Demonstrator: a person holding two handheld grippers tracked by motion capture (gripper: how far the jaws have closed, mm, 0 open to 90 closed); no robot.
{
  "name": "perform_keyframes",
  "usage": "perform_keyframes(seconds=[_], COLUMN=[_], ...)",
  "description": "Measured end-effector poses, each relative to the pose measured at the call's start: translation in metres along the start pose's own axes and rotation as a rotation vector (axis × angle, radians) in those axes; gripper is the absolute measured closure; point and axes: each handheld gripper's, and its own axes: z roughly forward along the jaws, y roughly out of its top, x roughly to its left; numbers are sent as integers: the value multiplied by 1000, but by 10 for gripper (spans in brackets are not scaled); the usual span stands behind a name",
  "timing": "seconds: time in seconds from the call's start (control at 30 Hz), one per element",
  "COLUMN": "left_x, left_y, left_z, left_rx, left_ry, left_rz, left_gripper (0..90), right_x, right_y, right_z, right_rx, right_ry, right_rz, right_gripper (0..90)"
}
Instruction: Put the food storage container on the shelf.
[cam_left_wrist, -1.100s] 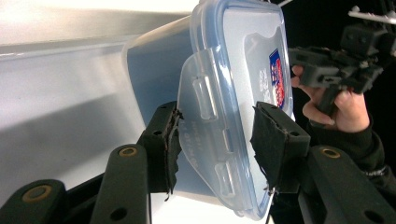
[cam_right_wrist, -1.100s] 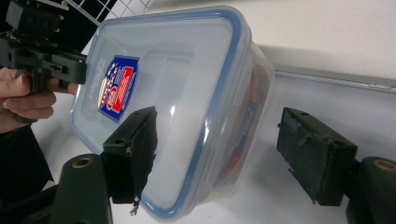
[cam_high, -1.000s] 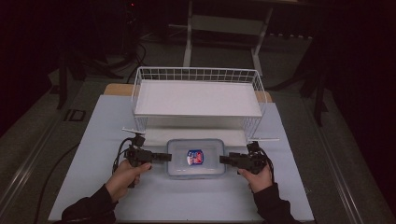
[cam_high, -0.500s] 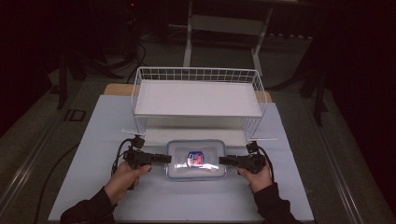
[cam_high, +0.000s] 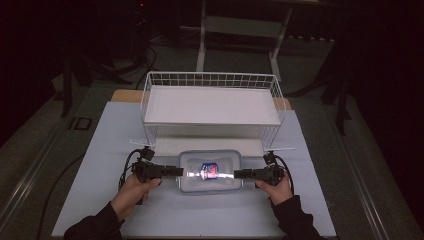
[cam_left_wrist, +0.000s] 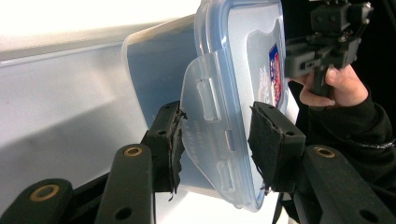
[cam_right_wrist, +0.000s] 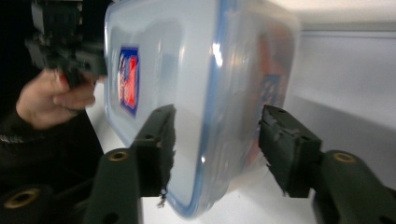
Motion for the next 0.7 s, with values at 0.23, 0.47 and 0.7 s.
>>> perform_keyframes(seconds=[0.23, 0.47, 0.7], left_x=[0, -14, -21], left_y=[-1, -1, 22], left_z=[0, 2, 1], left_rx=[-13, -34, -100], left_ry=[-7, 47, 63], left_rz=[-17, 13, 57], left_gripper=[555, 557, 556], right_x=[0, 9, 11], right_y=[0, -4, 10], right_z=[-1, -7, -17], right_rx=[-12, -54, -115], right_ry=[20, -25, -25], right_rz=[12, -22, -34], right_gripper=[501, 515, 517])
